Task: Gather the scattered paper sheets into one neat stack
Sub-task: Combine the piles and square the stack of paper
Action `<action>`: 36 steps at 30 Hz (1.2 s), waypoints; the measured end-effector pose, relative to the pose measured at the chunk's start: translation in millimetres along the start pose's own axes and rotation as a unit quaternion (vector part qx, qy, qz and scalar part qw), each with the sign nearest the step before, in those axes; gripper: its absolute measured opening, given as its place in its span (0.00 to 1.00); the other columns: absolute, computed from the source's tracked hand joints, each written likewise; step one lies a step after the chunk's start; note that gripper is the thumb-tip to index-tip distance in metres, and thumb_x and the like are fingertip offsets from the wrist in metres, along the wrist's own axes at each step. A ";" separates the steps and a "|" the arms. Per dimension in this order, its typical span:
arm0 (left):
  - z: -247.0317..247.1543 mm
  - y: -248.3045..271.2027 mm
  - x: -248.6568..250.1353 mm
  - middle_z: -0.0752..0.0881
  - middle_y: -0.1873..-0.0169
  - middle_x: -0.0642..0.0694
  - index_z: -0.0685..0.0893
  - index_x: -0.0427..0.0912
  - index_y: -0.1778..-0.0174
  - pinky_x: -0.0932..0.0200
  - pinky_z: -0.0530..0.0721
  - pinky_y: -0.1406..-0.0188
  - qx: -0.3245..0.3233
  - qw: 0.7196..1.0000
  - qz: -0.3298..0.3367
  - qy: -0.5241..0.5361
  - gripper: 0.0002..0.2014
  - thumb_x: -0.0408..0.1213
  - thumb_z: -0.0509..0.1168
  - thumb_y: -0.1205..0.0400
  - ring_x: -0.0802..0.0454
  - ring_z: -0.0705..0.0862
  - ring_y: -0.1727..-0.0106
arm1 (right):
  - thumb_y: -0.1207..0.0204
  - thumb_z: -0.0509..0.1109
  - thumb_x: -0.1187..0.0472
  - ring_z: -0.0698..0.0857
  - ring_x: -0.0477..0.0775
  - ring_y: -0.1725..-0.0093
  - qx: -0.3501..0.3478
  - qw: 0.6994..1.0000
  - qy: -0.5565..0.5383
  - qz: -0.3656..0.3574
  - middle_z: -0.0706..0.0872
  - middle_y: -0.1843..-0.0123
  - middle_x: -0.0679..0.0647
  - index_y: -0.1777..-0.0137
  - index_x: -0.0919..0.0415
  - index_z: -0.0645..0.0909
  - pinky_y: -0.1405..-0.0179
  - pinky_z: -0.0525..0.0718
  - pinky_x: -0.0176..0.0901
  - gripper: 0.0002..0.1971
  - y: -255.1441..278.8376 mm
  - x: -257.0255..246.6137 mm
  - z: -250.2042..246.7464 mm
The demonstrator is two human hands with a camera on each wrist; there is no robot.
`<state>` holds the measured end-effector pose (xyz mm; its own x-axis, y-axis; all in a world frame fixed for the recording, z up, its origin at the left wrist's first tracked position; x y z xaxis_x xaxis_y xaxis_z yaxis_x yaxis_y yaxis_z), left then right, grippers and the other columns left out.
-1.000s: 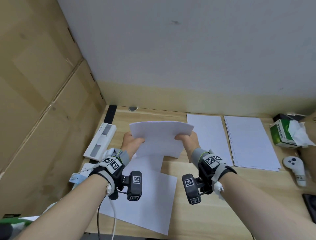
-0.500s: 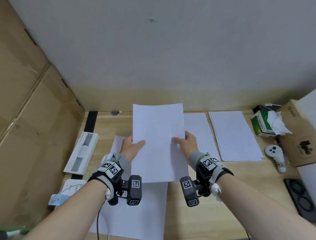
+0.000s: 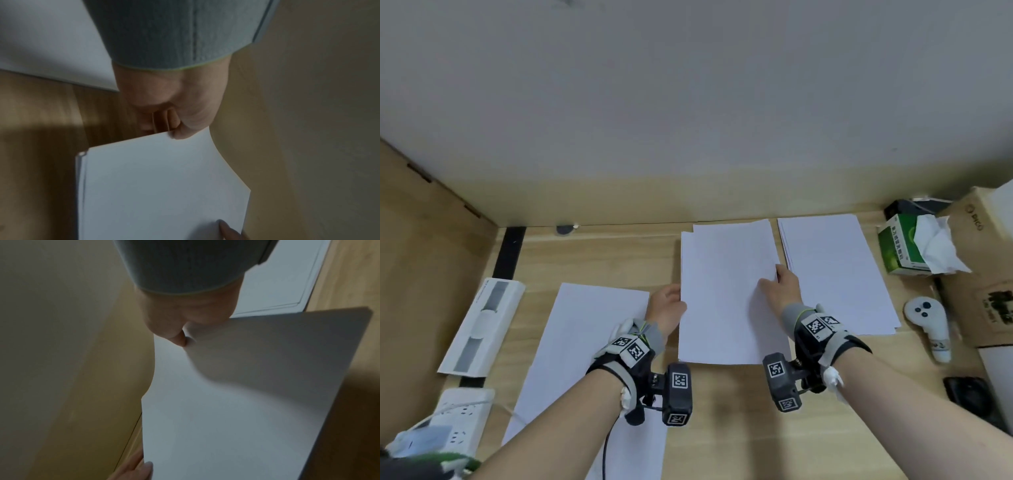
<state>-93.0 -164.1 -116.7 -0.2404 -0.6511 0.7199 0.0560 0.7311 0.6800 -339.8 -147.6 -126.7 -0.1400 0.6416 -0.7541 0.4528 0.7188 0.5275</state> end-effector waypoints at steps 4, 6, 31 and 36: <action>22.3 -21.6 6.7 0.85 0.44 0.43 0.78 0.38 0.35 0.64 0.80 0.66 0.015 1.000 0.003 -0.009 0.23 0.17 0.56 0.24 0.49 0.84 0.50 | 0.29 0.61 0.67 0.86 0.65 0.42 -0.003 1.000 0.030 0.007 0.87 0.41 0.60 0.39 0.59 0.81 0.37 0.85 0.63 0.19 -42.1 6.1 -7.3; 31.0 -34.7 7.5 0.83 0.47 0.43 0.78 0.39 0.36 0.63 0.82 0.65 0.022 1.000 0.001 -0.013 0.23 0.16 0.56 0.23 0.50 0.83 0.53 | 0.28 0.61 0.68 0.85 0.66 0.40 -0.007 0.999 0.044 0.011 0.86 0.40 0.60 0.37 0.59 0.81 0.36 0.84 0.63 0.20 -59.0 8.5 -7.5; -100.3 -39.3 -27.2 0.84 0.36 0.40 0.82 0.37 0.33 0.54 0.78 0.42 0.173 0.982 0.021 -0.075 0.20 0.26 0.63 0.22 0.42 0.82 0.35 | 0.20 0.65 0.64 0.89 0.58 0.50 -0.045 0.998 -0.042 -0.007 0.86 0.46 0.54 0.39 0.55 0.81 0.41 0.86 0.52 0.11 -3.9 -4.3 95.9; -192.4 -21.5 -74.5 0.82 0.35 0.36 0.81 0.36 0.33 0.48 0.80 0.40 0.217 0.975 -0.009 -0.041 0.19 0.25 0.63 0.21 0.40 0.82 0.35 | 0.32 0.71 0.54 0.90 0.57 0.47 -0.130 0.991 -0.001 0.015 0.91 0.49 0.51 0.56 0.47 0.85 0.39 0.87 0.57 0.06 20.5 11.7 183.1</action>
<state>110.2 -170.5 -158.1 -0.3155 -0.6588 0.6830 -0.3604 0.7490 0.5559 -170.9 -174.4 -196.3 -0.1281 0.6634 -0.7372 0.2140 0.7443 0.6326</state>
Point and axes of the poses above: each hand's wrist, its own y-axis away from the middle knuckle, its own z-axis out of the palm, x = y × z, the point moved 5 cm from there along -y, towards the middle knuckle
